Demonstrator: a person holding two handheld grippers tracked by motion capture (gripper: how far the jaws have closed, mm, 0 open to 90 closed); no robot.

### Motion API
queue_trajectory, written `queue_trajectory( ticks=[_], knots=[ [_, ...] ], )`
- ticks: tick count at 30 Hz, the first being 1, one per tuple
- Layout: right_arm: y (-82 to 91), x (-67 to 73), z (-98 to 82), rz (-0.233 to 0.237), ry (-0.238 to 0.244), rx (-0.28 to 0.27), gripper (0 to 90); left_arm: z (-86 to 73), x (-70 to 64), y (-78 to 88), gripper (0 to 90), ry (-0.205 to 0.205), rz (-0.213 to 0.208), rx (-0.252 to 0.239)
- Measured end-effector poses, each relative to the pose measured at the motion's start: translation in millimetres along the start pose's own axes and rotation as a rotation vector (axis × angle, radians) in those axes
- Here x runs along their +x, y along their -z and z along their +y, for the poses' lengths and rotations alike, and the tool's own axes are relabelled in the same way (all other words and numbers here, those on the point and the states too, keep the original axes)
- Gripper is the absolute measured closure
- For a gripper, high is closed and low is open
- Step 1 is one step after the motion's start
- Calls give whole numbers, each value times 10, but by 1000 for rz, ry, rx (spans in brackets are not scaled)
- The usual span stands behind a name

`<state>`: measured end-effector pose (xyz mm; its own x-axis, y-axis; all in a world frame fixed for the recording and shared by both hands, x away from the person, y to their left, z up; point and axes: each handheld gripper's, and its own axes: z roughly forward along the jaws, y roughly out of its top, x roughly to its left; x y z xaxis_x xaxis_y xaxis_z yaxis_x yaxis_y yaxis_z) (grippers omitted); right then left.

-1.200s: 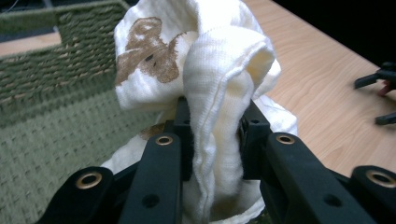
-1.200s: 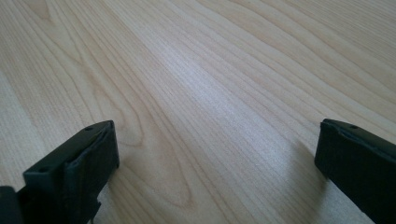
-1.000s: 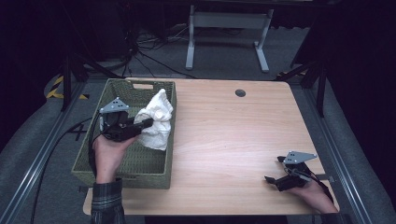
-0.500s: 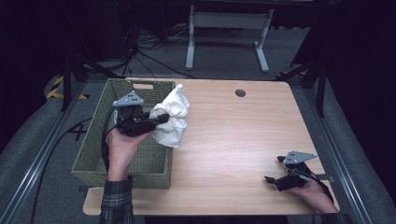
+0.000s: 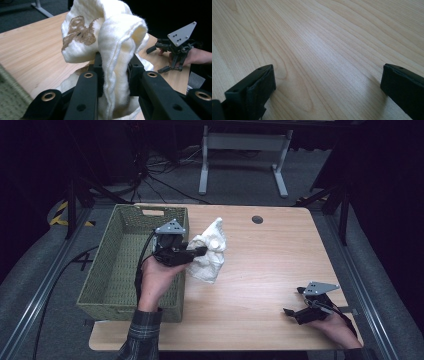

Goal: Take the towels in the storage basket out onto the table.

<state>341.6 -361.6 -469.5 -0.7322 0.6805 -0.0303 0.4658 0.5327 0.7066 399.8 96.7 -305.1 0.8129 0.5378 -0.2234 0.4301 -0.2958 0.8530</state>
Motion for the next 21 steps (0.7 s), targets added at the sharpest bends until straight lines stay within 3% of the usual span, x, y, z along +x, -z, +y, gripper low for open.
queue_trajectory(
  ticks=[21],
  knots=[
    [1,2,1,1,-1,1,0,34,-245,-545,754,-36,-77,54]
  ],
)
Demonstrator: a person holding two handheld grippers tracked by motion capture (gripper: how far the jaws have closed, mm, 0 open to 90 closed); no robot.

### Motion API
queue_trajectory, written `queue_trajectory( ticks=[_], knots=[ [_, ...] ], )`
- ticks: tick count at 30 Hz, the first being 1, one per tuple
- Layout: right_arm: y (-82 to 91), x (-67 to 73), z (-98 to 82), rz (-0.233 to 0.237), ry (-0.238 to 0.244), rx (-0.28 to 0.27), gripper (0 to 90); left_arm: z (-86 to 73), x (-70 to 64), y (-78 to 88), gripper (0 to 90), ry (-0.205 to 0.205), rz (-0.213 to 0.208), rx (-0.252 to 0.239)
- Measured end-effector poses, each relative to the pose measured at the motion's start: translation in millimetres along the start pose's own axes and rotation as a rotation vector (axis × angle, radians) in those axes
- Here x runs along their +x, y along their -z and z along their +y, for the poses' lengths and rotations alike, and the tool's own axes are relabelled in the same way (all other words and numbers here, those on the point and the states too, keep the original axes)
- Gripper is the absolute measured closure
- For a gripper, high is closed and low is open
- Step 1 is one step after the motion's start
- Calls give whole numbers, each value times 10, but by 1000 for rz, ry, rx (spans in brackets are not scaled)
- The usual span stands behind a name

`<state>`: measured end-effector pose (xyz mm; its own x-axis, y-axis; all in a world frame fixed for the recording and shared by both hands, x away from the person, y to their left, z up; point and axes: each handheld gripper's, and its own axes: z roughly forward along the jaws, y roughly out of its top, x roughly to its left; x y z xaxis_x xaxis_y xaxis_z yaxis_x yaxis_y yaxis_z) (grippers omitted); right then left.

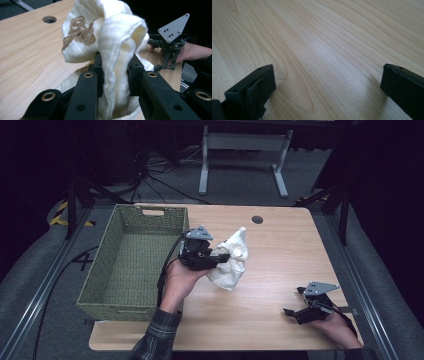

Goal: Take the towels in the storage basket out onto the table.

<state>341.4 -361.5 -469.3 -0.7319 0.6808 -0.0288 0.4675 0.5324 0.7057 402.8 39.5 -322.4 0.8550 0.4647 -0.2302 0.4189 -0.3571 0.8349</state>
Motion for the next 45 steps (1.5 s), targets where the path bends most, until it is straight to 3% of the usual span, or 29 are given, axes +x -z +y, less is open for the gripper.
queue_trajectory(
  ticks=[11,26,36,41,45],
  knots=[
    [-1,-1,0,1,2,0,0,-79,-92,-385,753,-13,-2,44],
    [-1,2,0,2,-1,1,0,-319,-182,-927,753,-32,-64,135],
    [0,4,-1,3,-3,3,0,-515,-209,-1268,748,-60,-52,204],
    [1,5,-1,4,1,3,0,-589,-223,-1370,744,-78,-39,253],
    [0,5,-1,4,1,3,0,-634,-235,-1447,739,-82,-43,265]
  ],
)
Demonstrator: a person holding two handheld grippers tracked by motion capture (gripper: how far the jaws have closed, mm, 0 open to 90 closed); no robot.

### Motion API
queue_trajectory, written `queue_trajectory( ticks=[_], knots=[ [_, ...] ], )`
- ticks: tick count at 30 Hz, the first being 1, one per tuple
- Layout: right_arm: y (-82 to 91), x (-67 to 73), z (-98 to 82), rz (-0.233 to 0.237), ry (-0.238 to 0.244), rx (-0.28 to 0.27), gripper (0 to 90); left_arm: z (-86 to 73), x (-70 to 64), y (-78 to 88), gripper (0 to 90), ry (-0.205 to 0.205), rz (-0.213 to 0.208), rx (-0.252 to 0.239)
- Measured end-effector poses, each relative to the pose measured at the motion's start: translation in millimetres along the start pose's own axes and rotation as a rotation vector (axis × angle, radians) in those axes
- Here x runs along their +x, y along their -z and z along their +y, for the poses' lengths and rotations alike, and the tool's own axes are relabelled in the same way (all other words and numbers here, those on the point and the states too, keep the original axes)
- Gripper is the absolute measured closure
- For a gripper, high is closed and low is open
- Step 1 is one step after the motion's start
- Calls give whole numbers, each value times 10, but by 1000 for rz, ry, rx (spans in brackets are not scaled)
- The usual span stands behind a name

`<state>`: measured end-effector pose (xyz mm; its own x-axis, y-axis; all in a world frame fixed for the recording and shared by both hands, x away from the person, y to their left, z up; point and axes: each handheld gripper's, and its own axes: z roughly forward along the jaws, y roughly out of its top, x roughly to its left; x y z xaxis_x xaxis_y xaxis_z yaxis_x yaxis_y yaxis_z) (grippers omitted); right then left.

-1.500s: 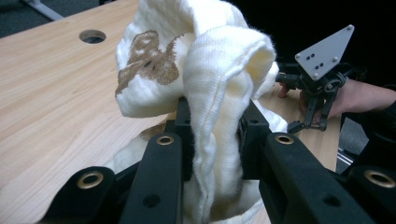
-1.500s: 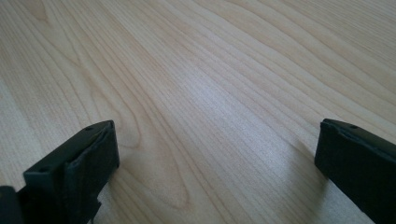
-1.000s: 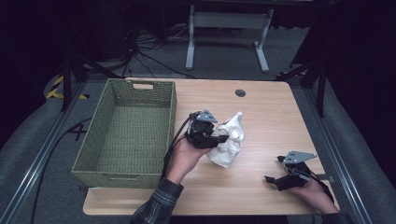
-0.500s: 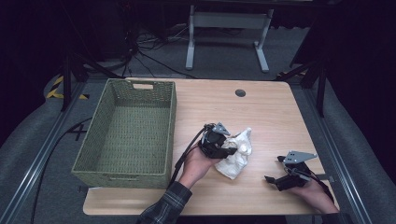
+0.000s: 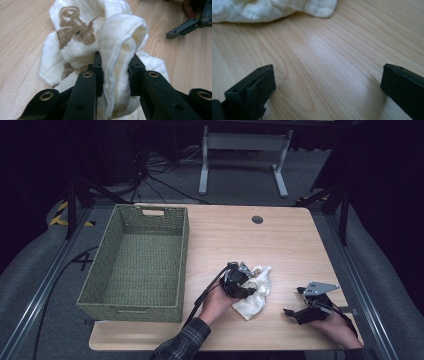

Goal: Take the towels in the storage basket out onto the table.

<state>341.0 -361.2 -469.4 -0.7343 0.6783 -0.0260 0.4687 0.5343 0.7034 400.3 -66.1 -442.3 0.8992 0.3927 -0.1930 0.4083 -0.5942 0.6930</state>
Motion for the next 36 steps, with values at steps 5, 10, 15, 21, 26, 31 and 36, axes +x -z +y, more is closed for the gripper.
queue_trajectory(
  ticks=[5,10,15,21,26,31,36],
  knots=[
    [-2,1,-1,-1,-1,-2,0,-22,-20,-78,710,-9,7,33],
    [0,2,-3,0,2,-3,0,0,-35,-52,534,-3,15,22],
    [1,1,-2,0,3,-1,0,15,-23,69,428,6,23,-14],
    [1,1,-2,1,3,-1,0,-3,-8,310,392,26,52,-76],
    [2,4,5,-1,-5,3,6,-82,-5,454,402,29,69,-86],
    [39,14,42,31,-12,2,109,-177,-15,493,415,41,86,-74],
    [87,73,92,76,-5,-27,203,-209,-19,442,427,35,99,-48]
  ],
)
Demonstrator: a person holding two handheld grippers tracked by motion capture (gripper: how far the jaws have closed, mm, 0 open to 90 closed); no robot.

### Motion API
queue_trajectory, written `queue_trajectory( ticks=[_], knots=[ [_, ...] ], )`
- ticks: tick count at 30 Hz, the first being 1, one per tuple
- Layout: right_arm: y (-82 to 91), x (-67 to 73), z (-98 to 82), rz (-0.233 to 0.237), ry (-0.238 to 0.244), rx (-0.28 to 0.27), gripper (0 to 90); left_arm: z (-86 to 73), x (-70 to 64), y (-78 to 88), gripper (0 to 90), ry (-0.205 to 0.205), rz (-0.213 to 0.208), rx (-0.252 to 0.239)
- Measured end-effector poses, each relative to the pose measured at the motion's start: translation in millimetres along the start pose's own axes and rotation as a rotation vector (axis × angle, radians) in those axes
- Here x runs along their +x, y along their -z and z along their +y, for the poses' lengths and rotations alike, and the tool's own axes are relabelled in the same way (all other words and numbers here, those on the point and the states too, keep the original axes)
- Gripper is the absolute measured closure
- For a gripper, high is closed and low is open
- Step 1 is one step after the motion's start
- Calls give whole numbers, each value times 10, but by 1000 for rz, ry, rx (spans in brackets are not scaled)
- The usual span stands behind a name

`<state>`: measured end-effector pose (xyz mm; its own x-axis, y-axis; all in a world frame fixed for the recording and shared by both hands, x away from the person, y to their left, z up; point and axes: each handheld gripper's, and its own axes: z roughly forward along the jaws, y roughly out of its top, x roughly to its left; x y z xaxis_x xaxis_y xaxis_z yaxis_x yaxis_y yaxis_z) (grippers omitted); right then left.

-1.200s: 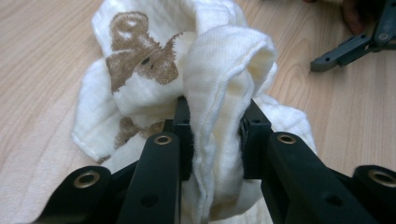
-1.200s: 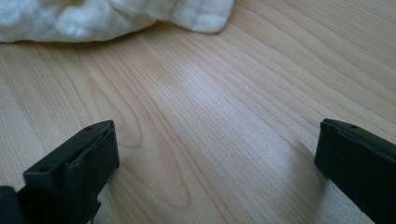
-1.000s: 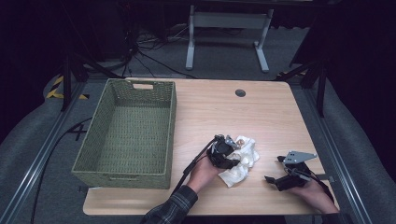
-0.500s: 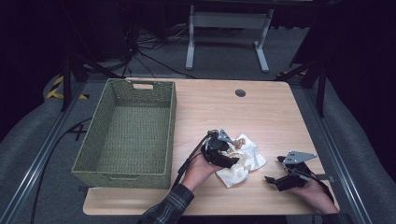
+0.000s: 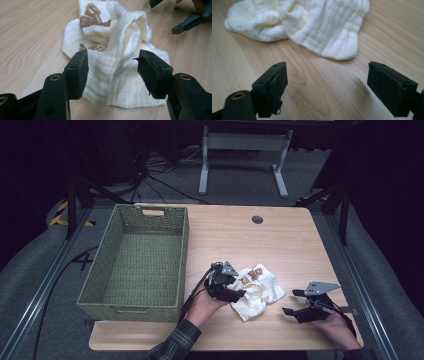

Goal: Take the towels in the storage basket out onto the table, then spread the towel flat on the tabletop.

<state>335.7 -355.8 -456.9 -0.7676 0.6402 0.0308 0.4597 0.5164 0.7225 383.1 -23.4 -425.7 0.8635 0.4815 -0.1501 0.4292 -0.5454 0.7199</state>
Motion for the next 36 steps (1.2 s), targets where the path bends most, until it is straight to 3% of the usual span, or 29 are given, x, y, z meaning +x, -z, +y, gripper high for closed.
queue_trajectory(
  ticks=[6,14,18,20,25,26,28,33,36],
  knots=[
    [7,119,73,102,26,-35,332,-16,-1,-49,449,-7,6,25],
    [-65,232,141,188,43,-31,441,91,-30,-92,455,-23,0,-27],
    [-83,243,156,202,49,-31,465,176,-40,-146,475,-44,-11,-22],
    [-83,245,158,206,45,-32,476,218,-29,-181,527,-56,-25,-25],
    [-90,260,173,225,51,-34,508,237,-7,-194,850,-51,-42,-29],
    [-91,270,178,229,45,-32,513,245,9,-162,869,-62,-36,-26],
    [-109,275,189,235,54,-38,521,244,13,-104,875,-28,-33,-50],
    [-165,301,231,245,62,-35,537,249,90,124,877,-6,15,-108],
    [-199,296,267,238,66,-37,546,241,107,169,877,14,24,-126]
  ],
)
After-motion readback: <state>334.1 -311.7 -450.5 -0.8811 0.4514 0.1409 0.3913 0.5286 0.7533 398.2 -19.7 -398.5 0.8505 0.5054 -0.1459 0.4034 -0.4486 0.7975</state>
